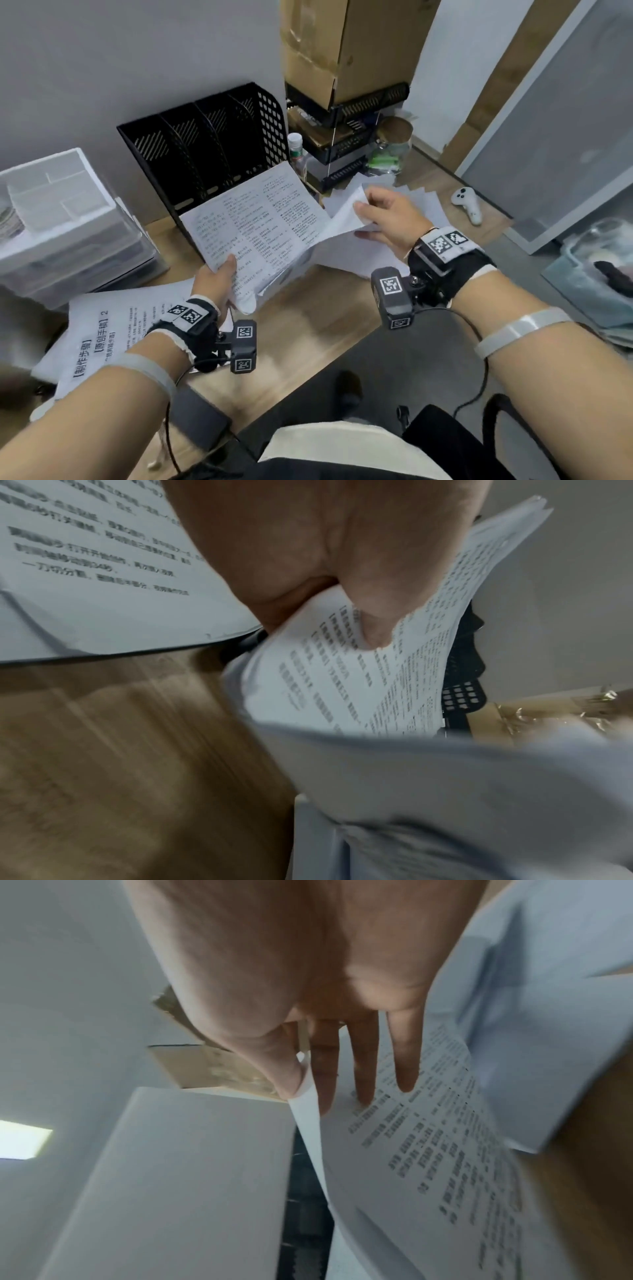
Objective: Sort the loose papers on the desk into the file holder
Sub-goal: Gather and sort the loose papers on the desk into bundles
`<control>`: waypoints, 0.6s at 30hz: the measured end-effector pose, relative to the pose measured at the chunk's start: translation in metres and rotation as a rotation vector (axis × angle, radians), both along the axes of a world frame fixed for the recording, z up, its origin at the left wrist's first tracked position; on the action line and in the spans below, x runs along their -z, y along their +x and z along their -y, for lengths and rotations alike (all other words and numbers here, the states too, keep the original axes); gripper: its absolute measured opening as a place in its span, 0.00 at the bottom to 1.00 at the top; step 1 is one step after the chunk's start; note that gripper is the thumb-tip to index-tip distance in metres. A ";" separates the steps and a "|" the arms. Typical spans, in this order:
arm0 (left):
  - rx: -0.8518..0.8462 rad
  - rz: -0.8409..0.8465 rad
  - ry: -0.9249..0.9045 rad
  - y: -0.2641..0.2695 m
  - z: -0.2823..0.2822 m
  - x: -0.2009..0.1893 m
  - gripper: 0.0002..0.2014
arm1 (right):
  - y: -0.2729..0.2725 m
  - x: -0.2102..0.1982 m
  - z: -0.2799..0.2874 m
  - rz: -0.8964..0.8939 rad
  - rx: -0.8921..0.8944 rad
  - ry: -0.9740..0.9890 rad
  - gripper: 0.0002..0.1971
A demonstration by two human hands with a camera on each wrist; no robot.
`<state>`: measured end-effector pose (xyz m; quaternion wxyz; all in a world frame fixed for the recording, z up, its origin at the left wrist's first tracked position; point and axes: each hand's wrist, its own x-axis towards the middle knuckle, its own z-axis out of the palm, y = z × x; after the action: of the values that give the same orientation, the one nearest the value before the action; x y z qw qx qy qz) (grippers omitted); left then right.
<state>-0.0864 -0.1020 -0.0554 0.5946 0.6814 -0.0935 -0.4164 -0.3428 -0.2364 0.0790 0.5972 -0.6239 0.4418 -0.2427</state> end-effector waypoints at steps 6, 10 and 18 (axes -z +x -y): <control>0.014 0.023 -0.027 0.014 -0.007 -0.008 0.17 | 0.020 -0.049 0.002 0.075 -0.001 -0.091 0.14; -0.010 0.055 -0.036 0.022 -0.019 -0.010 0.15 | 0.035 -0.041 -0.006 -0.085 -0.091 -0.253 0.16; -0.093 0.102 -0.016 0.046 -0.053 -0.007 0.17 | 0.075 0.058 -0.050 -0.424 -0.303 -0.388 0.20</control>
<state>-0.0400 -0.0495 -0.0484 0.6133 0.7004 -0.0952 -0.3524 -0.2675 -0.1868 0.0209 0.3911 -0.8215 0.4039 -0.0952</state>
